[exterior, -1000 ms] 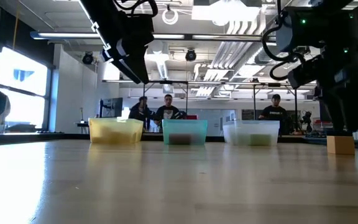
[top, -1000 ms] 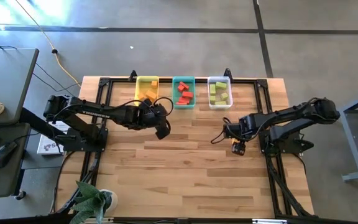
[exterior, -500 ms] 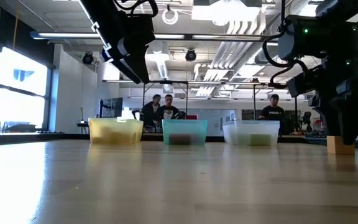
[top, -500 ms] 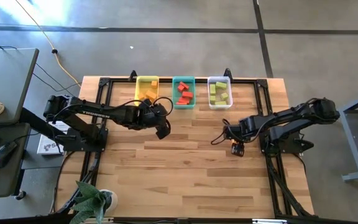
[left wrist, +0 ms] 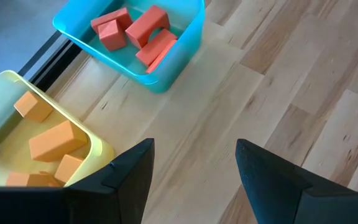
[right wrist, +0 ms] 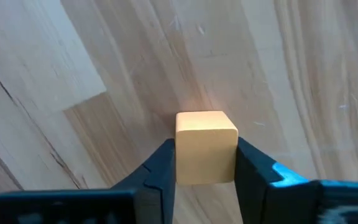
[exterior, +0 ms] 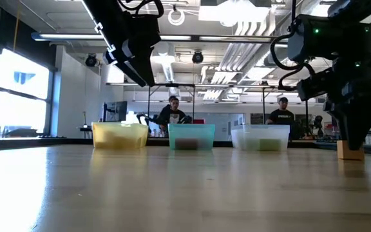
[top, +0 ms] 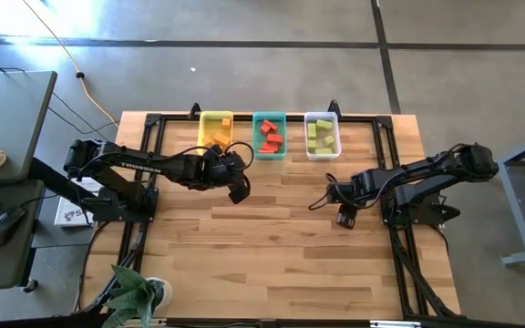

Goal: Sort & place blocks by color
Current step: Put the yellow block into the yellow bin

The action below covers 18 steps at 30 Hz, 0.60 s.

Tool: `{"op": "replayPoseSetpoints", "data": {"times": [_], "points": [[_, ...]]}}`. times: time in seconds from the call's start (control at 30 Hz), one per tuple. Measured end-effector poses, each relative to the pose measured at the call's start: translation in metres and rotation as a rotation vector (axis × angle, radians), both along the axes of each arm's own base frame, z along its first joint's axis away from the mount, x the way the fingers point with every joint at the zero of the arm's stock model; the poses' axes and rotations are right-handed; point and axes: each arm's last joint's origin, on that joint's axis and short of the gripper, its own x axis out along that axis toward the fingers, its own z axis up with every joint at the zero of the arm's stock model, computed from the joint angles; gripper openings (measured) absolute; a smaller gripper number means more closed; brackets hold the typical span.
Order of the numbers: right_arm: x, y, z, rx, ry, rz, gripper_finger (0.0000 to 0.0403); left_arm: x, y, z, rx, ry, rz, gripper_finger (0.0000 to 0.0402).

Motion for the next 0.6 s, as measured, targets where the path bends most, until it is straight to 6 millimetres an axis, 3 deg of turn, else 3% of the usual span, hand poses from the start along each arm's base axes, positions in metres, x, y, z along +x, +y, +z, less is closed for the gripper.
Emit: {"op": "replayPoseSetpoints", "data": {"times": [0.27,0.6], "points": [[0.006,0.001,0.006,0.05,-0.031,-0.064,0.0095,0.0,0.0,0.0,0.0,0.001,-0.001,0.0214],[0.033,0.005,0.041,0.142,-0.184,-0.152,0.0095,0.004,-0.001,0.002,0.027,0.017,-0.11,0.0214]]}}
